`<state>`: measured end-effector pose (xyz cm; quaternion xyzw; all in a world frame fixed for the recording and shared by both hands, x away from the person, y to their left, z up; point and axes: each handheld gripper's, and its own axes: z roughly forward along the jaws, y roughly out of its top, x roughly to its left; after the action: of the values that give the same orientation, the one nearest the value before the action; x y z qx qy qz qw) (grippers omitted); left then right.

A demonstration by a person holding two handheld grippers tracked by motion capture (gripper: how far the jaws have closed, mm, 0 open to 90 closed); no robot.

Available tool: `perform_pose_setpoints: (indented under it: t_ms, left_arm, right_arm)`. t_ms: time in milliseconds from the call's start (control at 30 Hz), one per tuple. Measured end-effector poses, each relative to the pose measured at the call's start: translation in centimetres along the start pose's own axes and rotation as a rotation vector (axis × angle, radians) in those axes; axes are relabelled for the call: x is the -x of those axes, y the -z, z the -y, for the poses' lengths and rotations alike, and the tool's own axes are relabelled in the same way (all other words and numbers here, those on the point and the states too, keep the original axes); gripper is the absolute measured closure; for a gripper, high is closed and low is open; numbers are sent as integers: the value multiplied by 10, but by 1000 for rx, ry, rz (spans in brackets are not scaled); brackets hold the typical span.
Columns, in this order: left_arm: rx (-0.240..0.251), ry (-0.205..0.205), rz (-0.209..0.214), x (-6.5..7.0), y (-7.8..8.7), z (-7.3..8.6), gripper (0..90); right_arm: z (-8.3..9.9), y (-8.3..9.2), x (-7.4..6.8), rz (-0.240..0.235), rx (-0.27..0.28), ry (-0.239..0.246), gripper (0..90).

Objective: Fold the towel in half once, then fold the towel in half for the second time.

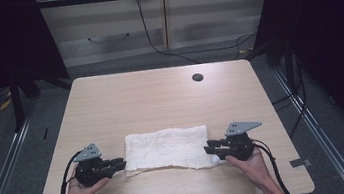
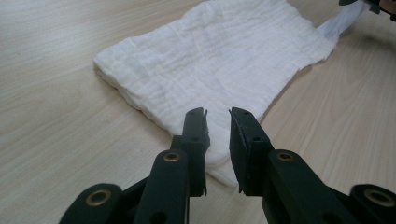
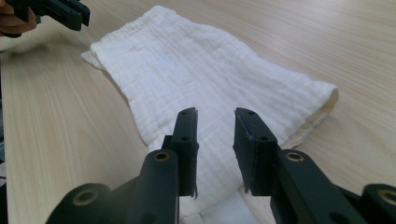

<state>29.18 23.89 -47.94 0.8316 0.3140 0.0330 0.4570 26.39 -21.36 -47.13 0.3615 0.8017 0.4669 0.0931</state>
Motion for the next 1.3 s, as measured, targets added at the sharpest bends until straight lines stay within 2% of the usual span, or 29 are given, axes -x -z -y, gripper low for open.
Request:
perform_pose_setpoints:
  t_ms: [67, 300, 400, 500, 667, 1033, 1100, 1167, 1267, 1300]
  left_arm:
    - [4, 12, -3, -4, -1, -2, 766]
    - [24, 16, -13, -9, 0, -10, 779]
    - [23, 34, -28, -14, 1, -15, 757]
    - [16, 35, -42, -18, 0, -16, 747]
    - [29, 45, -54, -25, -1, -23, 733]
    - [25, 74, -78, -41, -15, -39, 697]
    - [20, 67, -75, -44, -16, -40, 696]
    - [-2, 82, -82, -50, -24, -41, 696]
    - [-6, 80, -82, -57, -30, -45, 689]
    - [-4, 93, -80, -59, -32, -47, 689]
  right_arm:
    - [0, 1, 1, 7, 1, 3, 686]
    - [-1, 1, 8, 21, 9, -18, 677]
    - [-3, 0, 14, 37, 17, -33, 629]
    - [-4, -1, 18, 51, 0, -39, 592]
    - [-7, -4, 25, 62, 0, -50, 568]
    - [-19, -17, 43, 103, -11, -59, 534]
    - [-20, -18, 44, 102, -14, -58, 535]
    - [-23, -23, 48, 105, -18, -56, 549]
    - [-27, -28, 54, 111, -24, -63, 557]
    - [-29, -30, 56, 112, -25, -67, 559]
